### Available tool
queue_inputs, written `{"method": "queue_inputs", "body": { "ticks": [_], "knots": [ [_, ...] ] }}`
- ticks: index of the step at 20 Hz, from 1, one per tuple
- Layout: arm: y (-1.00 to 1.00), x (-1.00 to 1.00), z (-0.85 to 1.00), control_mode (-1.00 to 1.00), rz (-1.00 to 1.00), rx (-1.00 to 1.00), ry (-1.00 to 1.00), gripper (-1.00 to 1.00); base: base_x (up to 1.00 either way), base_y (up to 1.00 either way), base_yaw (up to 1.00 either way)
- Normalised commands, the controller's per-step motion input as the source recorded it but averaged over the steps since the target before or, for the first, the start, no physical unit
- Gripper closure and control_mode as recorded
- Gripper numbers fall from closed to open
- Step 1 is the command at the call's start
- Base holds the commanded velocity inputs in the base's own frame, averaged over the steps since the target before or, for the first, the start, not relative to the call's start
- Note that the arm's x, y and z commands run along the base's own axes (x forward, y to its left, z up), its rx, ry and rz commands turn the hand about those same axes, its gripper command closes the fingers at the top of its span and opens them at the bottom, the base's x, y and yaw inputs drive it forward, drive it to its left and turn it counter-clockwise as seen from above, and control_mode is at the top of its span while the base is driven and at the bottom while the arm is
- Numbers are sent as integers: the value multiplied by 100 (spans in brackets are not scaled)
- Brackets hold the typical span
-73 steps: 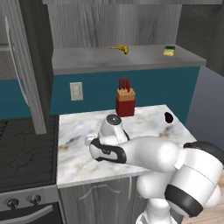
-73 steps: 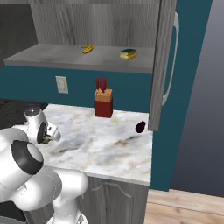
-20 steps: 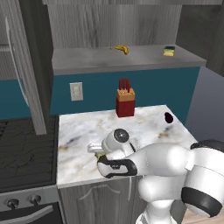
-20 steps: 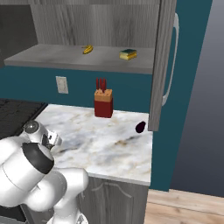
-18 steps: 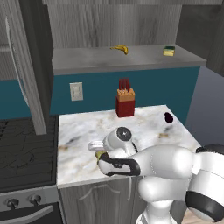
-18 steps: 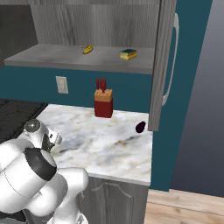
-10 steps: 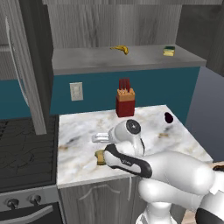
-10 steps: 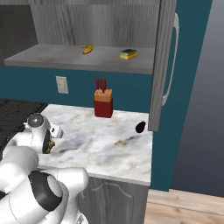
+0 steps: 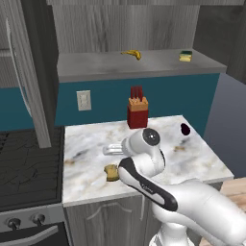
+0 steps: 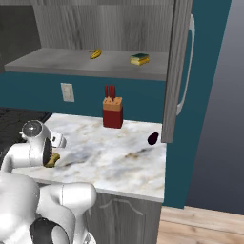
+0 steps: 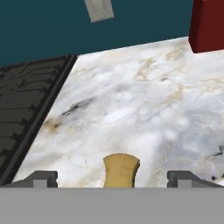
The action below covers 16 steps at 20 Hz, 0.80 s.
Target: Pick the sponge and sponge from the cabinet and place them on the counter.
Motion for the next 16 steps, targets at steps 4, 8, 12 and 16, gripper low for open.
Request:
{"method": "queue_inputs", "body": {
  "ticks": [4,8,12,16],
  "knots": [
    [-10,-47,22,-100,0,-9,0,-100,0,0,0],
    [-5,-42,18,-100,-2,0,0,-100,0,0,0],
    [-2,-4,33,-100,-1,18,2,-100,0,0,0],
    [-14,-19,63,-100,0,17,-9,-100,0,0,0]
  ]
}}
